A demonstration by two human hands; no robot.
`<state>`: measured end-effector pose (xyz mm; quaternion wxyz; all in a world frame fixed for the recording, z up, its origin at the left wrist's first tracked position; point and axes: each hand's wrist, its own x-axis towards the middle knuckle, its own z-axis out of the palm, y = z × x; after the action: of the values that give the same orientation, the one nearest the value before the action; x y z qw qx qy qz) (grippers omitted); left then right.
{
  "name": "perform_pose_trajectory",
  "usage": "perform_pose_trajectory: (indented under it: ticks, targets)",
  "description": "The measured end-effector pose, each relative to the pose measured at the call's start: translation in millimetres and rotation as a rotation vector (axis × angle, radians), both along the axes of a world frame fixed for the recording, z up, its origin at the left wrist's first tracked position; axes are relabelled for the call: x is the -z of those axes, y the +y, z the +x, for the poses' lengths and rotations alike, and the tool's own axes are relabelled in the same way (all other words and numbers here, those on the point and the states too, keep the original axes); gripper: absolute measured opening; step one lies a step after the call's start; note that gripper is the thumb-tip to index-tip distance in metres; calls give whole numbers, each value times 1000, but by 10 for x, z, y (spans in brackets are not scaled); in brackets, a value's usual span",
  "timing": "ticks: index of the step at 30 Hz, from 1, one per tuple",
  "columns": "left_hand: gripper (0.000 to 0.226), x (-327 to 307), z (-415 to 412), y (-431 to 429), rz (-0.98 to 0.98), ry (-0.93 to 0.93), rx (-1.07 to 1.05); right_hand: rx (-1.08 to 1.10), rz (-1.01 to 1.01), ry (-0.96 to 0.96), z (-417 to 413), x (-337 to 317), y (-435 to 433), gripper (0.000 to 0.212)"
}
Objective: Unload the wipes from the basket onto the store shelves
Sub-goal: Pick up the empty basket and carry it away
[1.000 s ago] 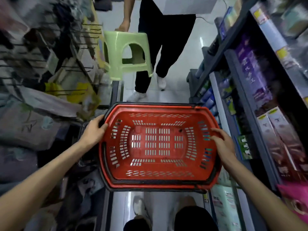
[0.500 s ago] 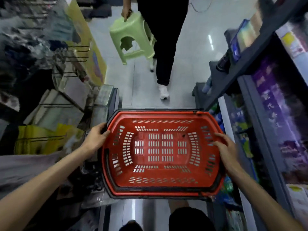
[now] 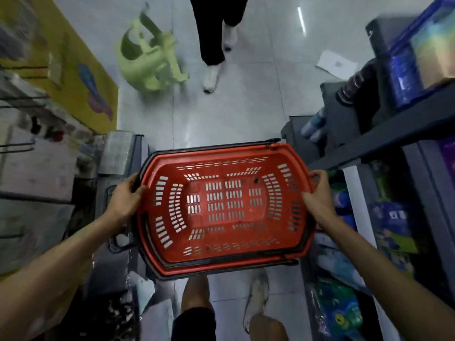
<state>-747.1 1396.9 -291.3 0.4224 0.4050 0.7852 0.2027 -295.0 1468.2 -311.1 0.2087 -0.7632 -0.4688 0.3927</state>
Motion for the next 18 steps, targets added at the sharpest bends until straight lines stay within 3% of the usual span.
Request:
perform_pose_trajectory:
  ticks: [5,7,13,18]
  targets:
    - [9,959,-270,843,37,-28,34,10,-15,-95,-350,1017,702,51]
    - [22,1369,-311,1161,17,-46,28,-10,-9,-132,-436,1466,944,48]
    - [30,2557,-508,1758,-106,-29,18,-58,6,-186,-545,2657,1446,41]
    - [38,3078,-499,1905,-153,-80,3,-119,-30,-276,-532,3312,1453,45]
